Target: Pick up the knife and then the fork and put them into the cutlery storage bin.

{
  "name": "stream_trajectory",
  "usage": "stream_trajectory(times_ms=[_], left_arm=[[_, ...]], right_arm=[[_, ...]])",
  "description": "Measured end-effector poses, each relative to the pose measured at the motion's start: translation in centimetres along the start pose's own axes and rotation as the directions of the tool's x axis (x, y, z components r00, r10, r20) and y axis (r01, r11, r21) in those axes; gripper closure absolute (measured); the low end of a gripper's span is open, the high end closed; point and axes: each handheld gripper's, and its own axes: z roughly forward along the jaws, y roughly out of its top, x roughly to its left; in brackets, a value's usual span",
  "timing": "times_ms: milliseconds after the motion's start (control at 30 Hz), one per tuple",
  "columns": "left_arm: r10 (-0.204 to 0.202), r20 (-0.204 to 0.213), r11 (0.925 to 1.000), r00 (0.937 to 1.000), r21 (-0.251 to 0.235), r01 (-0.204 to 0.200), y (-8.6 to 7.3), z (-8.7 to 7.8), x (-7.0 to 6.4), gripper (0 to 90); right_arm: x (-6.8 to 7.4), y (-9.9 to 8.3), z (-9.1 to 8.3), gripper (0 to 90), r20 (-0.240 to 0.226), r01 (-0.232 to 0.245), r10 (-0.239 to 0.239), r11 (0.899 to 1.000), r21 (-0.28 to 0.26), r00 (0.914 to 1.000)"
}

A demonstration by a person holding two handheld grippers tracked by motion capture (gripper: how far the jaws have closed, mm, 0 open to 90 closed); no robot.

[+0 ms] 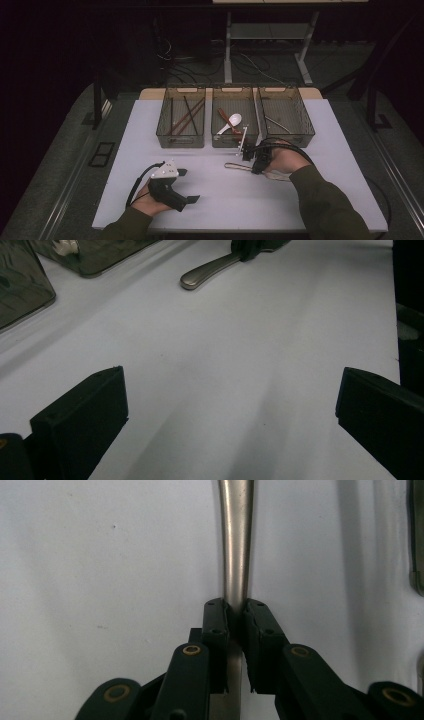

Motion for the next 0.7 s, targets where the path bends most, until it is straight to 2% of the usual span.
stream_trajectory(times_ms=[67, 233, 333, 400, 433, 500, 533, 600, 633, 700], left_arm=[[0.000, 0.001, 1.0000, 1.0000, -0.001, 0.000, 0.0, 0.0, 0.0, 0.0], [0.001, 0.002, 1.0000, 1.0000, 0.001, -0.001, 0.0, 0.0, 0.1, 0.0], [0.002, 0.002, 1.0000, 1.0000, 0.000, -0.002, 0.0, 0.0, 0.1, 0.0], [0.002, 0.003, 1.0000, 1.0000, 0.000, -0.002, 0.0, 0.0, 0.1, 0.0], [0.002, 0.003, 1.0000, 1.0000, 0.000, -0.002, 0.0, 0.0, 0.0, 0.0], [0.001, 0.003, 1.0000, 1.0000, 0.000, -0.001, 0.0, 0.0, 0.0, 0.0], [0.001, 0.004, 1.0000, 1.0000, 0.000, -0.001, 0.0, 0.0, 0.1, 0.0], [0.001, 0.004, 1.0000, 1.0000, 0.001, -0.001, 0.0, 0.0, 0.1, 0.0], [0.001, 0.004, 1.0000, 1.0000, 0.000, -0.001, 0.0, 0.0, 0.1, 0.0], [0.000, 0.003, 1.0000, 1.0000, 0.000, 0.000, 0.0, 0.0, 0.1, 0.0]], right_arm=[[-0.1, -0.2, 0.0, 80.5, 0.000, 0.006, -0.006, 1.000, -0.011, 1.0000], [-0.5, -0.7, -0.6, 80.4, 0.014, -0.017, 0.018, 0.999, -0.043, 0.9998], [-0.9, -1.3, -1.4, 80.4, 0.039, -0.037, 0.041, 0.996, -0.083, 0.9984], [-1.2, -1.8, -2.0, 80.4, 0.041, -0.052, 0.057, 0.992, -0.119, 0.9976], [-1.2, -2.0, -2.4, 80.4, 0.027, -0.079, 0.083, 0.988, -0.135, 0.9962], [-1.5, -2.6, -3.0, 80.4, 0.016, -0.100, 0.104, 0.979, -0.178, 0.9944], [-1.4, -2.9, -3.3, 80.4, 0.006, -0.119, 0.123, 0.972, -0.204, 0.9924], [-1.8, -3.5, -3.9, 80.4, 0.010, -0.121, 0.128, 0.962, -0.244, 0.9918], [-1.8, -3.8, -4.2, 80.4, -0.001, -0.144, 0.149, 0.953, -0.265, 0.9888], [-2.1, -4.5, -4.8, 80.4, 0.004, -0.158, 0.167, 0.938, -0.307, 0.9859]])
